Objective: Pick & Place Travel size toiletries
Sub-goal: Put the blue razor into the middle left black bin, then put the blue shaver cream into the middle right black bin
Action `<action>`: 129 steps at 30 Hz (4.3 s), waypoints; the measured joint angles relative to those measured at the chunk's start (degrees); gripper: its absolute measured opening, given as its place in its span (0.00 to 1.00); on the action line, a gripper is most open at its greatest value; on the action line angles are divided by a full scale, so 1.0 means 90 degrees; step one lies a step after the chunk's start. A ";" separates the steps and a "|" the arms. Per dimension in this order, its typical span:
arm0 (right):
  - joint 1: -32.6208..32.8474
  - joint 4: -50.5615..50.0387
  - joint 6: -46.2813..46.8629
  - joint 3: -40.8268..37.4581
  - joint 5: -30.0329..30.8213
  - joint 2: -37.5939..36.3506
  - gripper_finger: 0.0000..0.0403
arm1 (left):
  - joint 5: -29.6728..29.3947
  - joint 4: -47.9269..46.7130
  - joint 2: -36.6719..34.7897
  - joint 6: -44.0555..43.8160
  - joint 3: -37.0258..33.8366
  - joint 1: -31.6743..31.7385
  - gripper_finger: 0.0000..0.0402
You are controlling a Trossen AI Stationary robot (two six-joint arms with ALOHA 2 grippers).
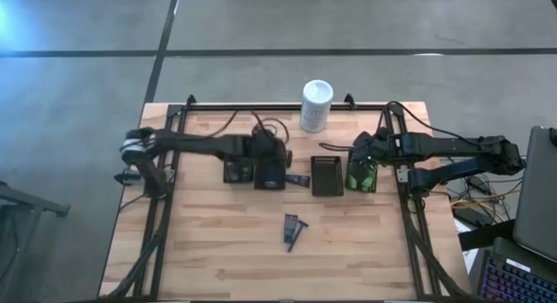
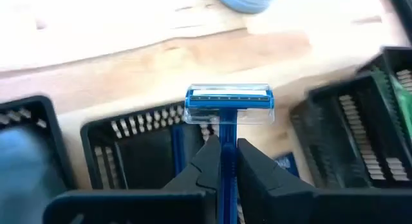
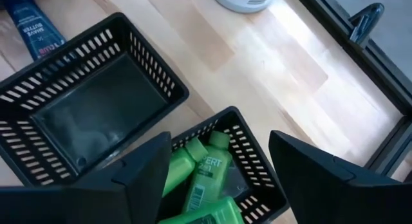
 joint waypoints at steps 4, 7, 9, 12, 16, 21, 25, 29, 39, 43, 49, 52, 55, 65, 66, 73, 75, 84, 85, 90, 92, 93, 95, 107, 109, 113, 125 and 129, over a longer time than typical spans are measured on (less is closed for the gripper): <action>0.0004 -0.0062 0.0027 0.0000 0.0000 -0.0014 0.61 | 0.0549 0.0366 0.0209 0.0151 -0.0518 0.0427 0.07; 0.0003 -0.0083 0.0025 0.0000 0.0000 -0.0023 0.59 | 0.0984 0.0546 0.0210 0.0072 -0.0737 0.0585 0.11; 0.0003 -0.0093 0.0025 0.0000 0.0000 -0.0038 0.58 | 0.1078 0.0502 0.0197 0.0004 -0.0863 0.0581 0.14; 0.0003 -0.0091 0.0022 0.0000 0.0007 -0.0047 0.57 | 0.1188 0.0490 0.0197 -0.0221 -0.0935 0.0437 0.20; 0.0003 -0.0078 -0.0028 -0.0002 0.0054 -0.0051 0.57 | 0.1295 0.0505 0.0165 -0.0329 -0.0802 0.0323 0.26; 0.0020 0.0234 -0.0378 -0.0005 0.0041 -0.0040 0.61 | 0.1333 0.0310 0.0109 0.0201 -0.0451 0.0096 0.32; 0.0018 0.1034 -0.1103 -0.0015 -0.0267 0.0032 0.64 | 0.1319 0.0346 -0.0054 0.1643 -0.0004 -0.0257 0.34; 0.0018 0.1417 -0.1612 -0.0015 -0.0817 0.0062 0.66 | 0.1331 0.0406 -0.0070 0.3887 0.0242 -0.0806 0.34; 0.0018 -0.0263 -0.0769 0.0175 -0.0945 0.0044 0.74 | 0.1273 0.0304 0.1025 0.6427 0.1442 -0.0591 0.56; 0.0018 -0.0614 -0.0337 0.0209 -0.0954 -0.0008 0.78 | 0.1631 -0.0465 0.1540 0.7365 0.2218 -0.0433 0.72; 0.0018 -0.0603 -0.0019 0.0170 -0.0955 -0.0271 0.85 | 0.1863 -0.1487 0.2255 0.8481 0.2937 -0.0374 0.82; 0.0018 -0.0607 -0.0017 0.0168 -0.0954 -0.0471 0.88 | 0.1858 -0.1513 0.2588 0.8643 0.3091 -0.0341 0.79; 0.0018 -0.0608 -0.0016 0.0168 -0.0954 -0.0700 0.90 | 0.1801 -0.1701 0.2867 0.8610 0.3245 -0.0279 0.76; 0.0018 -0.0674 0.0360 0.0165 -0.0937 -0.1347 0.87 | 0.1644 -0.2037 0.3174 0.8504 0.3308 -0.0049 0.69; 0.0018 -0.0685 0.0360 0.0165 -0.0937 -0.1389 0.86 | 0.1647 -0.2057 0.3192 0.8505 0.3308 -0.0036 0.69; 0.0018 -0.0750 0.0360 0.0163 -0.0921 -0.1504 0.82 | 0.1686 -0.2174 0.3308 0.8512 0.3265 -0.0027 0.60; 0.0018 -0.0765 0.0359 0.0163 -0.0871 -0.1493 0.81 | 0.1691 -0.2184 0.3308 0.8515 0.3259 -0.0028 0.56; 0.0018 -0.0793 0.0340 0.0113 -0.0555 -0.1487 0.78 | 0.1635 -0.2184 0.3281 0.8811 0.3257 -0.0039 0.33; 0.0018 -0.0795 0.0338 0.0112 -0.0532 -0.1487 0.77 | 0.1633 -0.2181 0.3280 0.8841 0.3257 -0.0039 0.30; 0.0018 -0.0830 0.0341 0.0109 -0.0439 -0.1493 0.75 | 0.1584 -0.2281 0.3271 0.8852 0.3325 -0.0039 0.30; 0.0018 -0.0848 0.0345 0.0109 -0.0435 -0.1519 0.74 | 0.1585 -0.2453 0.3261 0.8794 0.3524 -0.0051 0.30; 0.0018 -0.0868 0.0347 0.0107 -0.0433 -0.1543 0.73 | 0.1575 -0.2562 0.3241 0.8742 0.3662 -0.0055 0.30; 0.0016 -0.0894 0.0356 0.0107 -0.0399 -0.1608 0.72 | 0.1452 -0.2857 0.3136 0.8656 0.3948 -0.0077 0.30; 0.0011 -0.0904 0.0652 0.0107 -0.0090 -0.2000 0.68 | 0.0890 -0.3359 0.2917 0.7713 0.4997 0.0053 0.30; 0.0017 -0.0904 0.0818 0.0107 -0.0173 -0.2000 0.68 | 0.0961 -0.3304 0.2924 0.7542 0.4960 0.0068 0.30; 0.0080 -0.0676 0.0436 0.0061 -0.0735 -0.1950 0.66 | 0.1183 -0.2691 0.2828 0.7911 0.4960 -0.0142 0.30; -0.0252 0.1258 0.2490 -0.0053 -0.2507 -0.1838 0.60 | -0.0631 -0.1330 0.2725 0.7678 0.4933 -0.0639 0.30; -0.0291 0.1664 0.2729 -0.0090 -0.2519 -0.1491 0.58 | -0.0695 -0.1104 0.2725 0.7429 0.4927 -0.0703 0.30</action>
